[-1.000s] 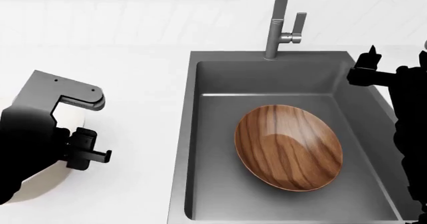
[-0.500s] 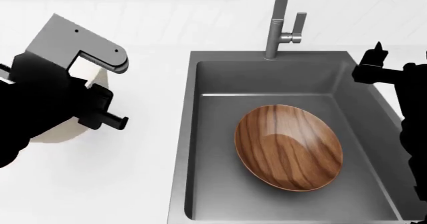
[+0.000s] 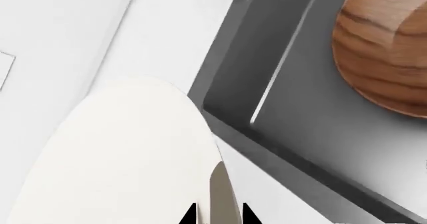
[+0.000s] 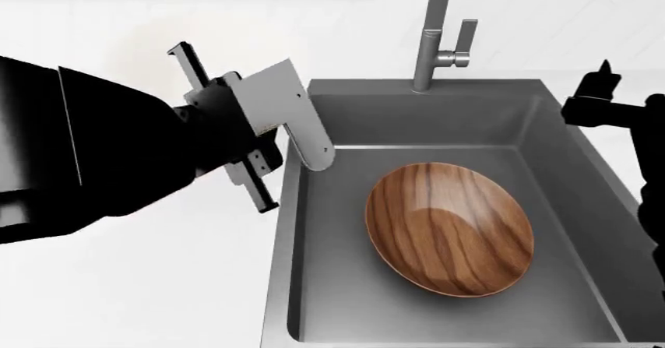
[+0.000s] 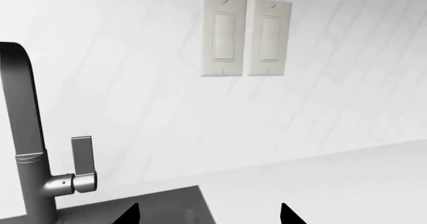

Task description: Stack the bowls in the sink.

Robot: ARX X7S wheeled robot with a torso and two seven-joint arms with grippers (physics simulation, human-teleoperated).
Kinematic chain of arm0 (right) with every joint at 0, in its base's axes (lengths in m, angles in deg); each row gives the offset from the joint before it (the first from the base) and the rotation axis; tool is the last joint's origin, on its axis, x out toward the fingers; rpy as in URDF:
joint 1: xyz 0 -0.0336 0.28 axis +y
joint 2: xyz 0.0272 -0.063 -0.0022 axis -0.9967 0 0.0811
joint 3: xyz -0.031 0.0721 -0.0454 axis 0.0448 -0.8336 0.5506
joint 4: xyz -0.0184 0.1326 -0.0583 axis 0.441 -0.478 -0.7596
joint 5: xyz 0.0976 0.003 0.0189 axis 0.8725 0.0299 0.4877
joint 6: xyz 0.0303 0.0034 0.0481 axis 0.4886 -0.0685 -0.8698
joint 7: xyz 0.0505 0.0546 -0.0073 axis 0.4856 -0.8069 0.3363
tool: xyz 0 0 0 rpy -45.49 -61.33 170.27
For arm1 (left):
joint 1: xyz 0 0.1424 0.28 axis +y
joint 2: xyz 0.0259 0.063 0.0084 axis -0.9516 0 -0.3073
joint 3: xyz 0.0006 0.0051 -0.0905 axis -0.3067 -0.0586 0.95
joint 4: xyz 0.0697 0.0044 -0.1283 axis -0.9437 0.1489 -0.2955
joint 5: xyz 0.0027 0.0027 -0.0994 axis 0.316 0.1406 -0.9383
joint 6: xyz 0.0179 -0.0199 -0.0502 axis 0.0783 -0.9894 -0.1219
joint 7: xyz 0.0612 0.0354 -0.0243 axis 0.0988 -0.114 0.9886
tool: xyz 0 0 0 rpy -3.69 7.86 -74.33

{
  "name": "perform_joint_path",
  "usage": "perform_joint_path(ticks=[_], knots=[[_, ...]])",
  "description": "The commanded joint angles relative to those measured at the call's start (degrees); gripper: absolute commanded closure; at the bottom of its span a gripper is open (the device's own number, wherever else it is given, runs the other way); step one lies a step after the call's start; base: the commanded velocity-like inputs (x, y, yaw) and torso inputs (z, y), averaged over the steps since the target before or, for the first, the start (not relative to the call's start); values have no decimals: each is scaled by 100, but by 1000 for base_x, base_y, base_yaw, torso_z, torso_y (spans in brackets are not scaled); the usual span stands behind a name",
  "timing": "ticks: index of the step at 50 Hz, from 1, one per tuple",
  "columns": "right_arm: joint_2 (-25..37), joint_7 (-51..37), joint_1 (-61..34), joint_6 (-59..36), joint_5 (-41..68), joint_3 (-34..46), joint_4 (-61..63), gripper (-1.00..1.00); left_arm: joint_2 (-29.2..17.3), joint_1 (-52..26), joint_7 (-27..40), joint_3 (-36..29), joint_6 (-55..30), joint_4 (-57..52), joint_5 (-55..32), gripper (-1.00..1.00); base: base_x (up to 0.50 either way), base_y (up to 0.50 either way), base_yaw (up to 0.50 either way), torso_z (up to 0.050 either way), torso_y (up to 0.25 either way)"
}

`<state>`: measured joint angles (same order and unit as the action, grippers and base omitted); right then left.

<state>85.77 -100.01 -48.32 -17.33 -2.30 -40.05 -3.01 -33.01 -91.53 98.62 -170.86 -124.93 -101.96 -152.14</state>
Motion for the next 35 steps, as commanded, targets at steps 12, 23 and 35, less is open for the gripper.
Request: perform_joint_path(ticks=[12, 23, 35], knots=[[94, -60, 91, -164, 91, -163, 244, -100, 1419, 194, -1298, -658, 920, 527, 1968, 100, 0, 0, 0, 0, 0], [141, -60, 85, -202, 120, -214, 244, -100, 1940, 407, -1563, -625, 1407, 808, 2202, 100, 0, 0, 0, 0, 0], [217, -91, 175, -284, 156, -340, 354, -100, 2427, 769, -2074, -434, 2408, 1666, 2555, 100, 0, 0, 0, 0, 0]])
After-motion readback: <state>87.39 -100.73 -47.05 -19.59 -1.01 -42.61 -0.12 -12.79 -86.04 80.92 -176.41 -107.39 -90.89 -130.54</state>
